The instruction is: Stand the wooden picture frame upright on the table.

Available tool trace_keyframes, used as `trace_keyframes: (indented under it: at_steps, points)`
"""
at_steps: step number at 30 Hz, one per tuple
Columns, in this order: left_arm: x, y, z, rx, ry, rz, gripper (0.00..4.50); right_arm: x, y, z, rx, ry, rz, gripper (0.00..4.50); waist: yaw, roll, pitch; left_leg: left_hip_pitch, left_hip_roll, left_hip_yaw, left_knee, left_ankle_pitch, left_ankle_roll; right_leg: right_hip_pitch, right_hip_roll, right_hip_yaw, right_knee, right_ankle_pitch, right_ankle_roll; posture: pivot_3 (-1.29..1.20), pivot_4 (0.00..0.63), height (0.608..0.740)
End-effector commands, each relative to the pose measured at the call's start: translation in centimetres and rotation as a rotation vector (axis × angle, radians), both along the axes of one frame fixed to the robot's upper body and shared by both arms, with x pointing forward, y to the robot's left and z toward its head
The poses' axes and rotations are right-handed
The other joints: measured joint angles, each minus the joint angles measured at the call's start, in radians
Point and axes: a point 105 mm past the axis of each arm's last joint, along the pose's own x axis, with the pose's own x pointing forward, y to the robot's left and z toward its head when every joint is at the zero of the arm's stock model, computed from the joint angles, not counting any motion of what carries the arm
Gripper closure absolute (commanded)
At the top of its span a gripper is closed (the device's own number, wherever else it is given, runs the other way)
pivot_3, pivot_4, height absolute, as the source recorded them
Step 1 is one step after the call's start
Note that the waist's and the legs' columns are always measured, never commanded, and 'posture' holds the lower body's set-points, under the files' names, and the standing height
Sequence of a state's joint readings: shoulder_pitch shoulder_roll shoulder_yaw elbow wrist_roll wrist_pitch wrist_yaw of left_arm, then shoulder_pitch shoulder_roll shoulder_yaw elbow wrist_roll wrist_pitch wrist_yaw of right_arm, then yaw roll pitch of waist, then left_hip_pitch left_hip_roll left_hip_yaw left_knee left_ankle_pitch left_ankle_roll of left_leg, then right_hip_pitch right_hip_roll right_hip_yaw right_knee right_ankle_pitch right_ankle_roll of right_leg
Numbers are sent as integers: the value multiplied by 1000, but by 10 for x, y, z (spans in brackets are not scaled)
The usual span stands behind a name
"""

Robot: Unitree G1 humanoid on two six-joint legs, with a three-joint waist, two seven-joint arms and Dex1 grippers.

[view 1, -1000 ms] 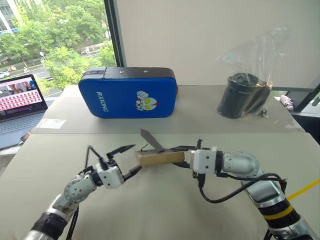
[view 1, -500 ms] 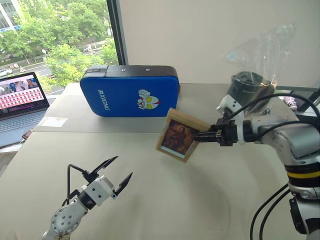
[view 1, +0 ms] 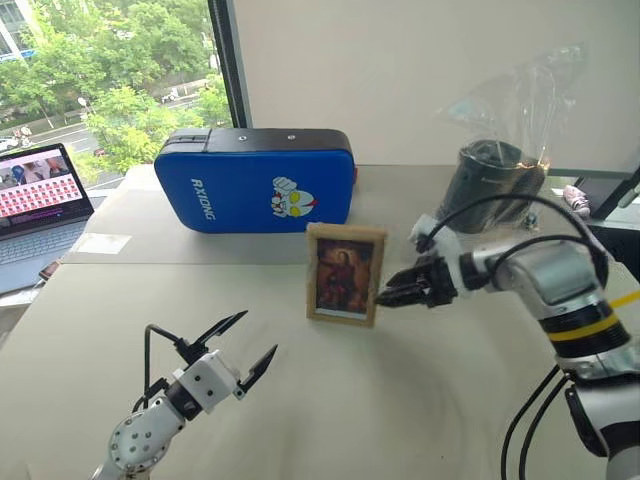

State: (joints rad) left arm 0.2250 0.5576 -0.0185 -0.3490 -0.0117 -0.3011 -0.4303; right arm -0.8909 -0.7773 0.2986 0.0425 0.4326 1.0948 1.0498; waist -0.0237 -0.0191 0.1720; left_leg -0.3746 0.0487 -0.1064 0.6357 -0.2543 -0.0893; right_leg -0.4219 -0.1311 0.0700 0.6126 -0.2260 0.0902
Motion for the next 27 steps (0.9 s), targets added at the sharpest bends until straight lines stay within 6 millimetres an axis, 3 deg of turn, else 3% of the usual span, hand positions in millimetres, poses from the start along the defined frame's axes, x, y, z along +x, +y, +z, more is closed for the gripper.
trace_keyframes:
  at_steps: [1, 12, 16, 20, 23, 27]
  points:
    - [0, -2, 13, -20, -35, -21, 502, 3, 1, 19, 22, -70, 9, 63, 0, 0, 0, 0, 0, 0, 0, 0, 0, 0, 0, 0, 0, 0, 0, 0, 150, 740]
    - [6, -3, 10, -24, -26, -43, 502, -6, -16, 22, 40, -97, -67, 63, 5, 0, 0, 0, 0, 0, 0, 0, 0, 0, 0, 0, -1, 0, 0, 0, 150, 740]
    - [6, 1, 7, -35, -11, -26, 502, -7, -34, 18, 31, -165, -183, 63, 6, 0, 0, 0, 0, 0, 1, 0, 0, 0, 0, 0, -1, 0, 0, 0, 150, 740]
    - [9, 19, -3, -158, 100, 112, 502, -12, -67, 1, 12, -328, -497, 63, 9, 0, 0, -1, 0, 0, 2, 0, 1, 1, 0, 0, -1, 0, 0, 0, 150, 740]
    - [12, 26, -7, -274, 180, 205, 502, -25, -70, -1, 74, -458, -699, 63, 6, -1, -1, -2, 0, 0, 3, 0, 1, 1, 0, 0, 0, 0, 0, 0, 150, 740]
    - [15, 27, -14, -393, 249, 340, 502, -56, -70, -23, 155, -602, -1067, 63, 3, -1, -3, 0, 0, -1, 5, 0, 1, 1, 0, 0, 4, 0, 0, 0, 150, 740]
